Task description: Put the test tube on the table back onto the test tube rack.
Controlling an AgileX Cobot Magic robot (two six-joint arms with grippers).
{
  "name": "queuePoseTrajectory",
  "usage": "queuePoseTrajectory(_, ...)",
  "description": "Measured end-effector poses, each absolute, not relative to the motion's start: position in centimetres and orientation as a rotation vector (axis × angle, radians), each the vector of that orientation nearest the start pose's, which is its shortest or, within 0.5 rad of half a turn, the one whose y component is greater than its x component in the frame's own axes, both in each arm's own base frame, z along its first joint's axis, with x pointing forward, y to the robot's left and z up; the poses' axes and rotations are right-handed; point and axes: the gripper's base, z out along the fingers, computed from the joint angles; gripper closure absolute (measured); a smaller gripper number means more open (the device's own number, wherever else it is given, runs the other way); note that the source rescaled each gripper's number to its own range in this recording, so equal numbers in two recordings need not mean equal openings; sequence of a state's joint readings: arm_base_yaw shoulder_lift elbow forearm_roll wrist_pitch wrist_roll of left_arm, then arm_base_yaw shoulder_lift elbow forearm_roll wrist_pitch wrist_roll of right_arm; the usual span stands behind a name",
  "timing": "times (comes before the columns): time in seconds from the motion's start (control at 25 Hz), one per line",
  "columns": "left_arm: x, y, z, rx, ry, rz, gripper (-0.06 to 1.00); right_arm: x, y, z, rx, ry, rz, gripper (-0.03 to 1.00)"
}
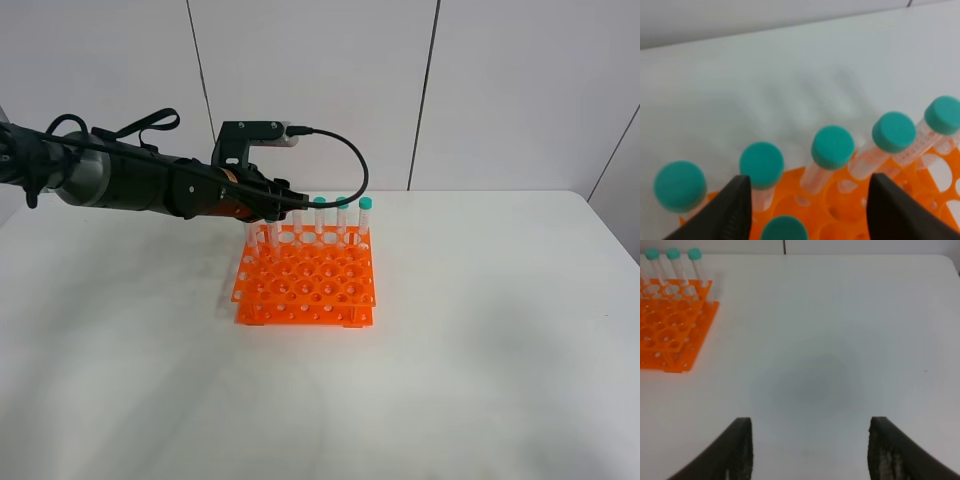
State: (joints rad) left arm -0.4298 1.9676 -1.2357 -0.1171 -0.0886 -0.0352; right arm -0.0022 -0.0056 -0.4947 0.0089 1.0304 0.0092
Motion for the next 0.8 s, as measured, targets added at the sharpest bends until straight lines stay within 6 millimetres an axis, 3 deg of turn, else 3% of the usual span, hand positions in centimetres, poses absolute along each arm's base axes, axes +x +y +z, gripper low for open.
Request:
queuePoseTrajectory(0.52, 38.5, -17.3, 22.7, 0.302, 2.108, -0.333, 0.51, -0.4, 0.1, 27.8, 0.011, 2.014, 0.015, 0.51)
queuePoseTrajectory(0.8, 39.4, -13.0, 23.9, 0.232, 2.126, -0.254, 0.51, -0.4, 0.1, 27.8, 0.011, 2.014, 0.015, 0.51)
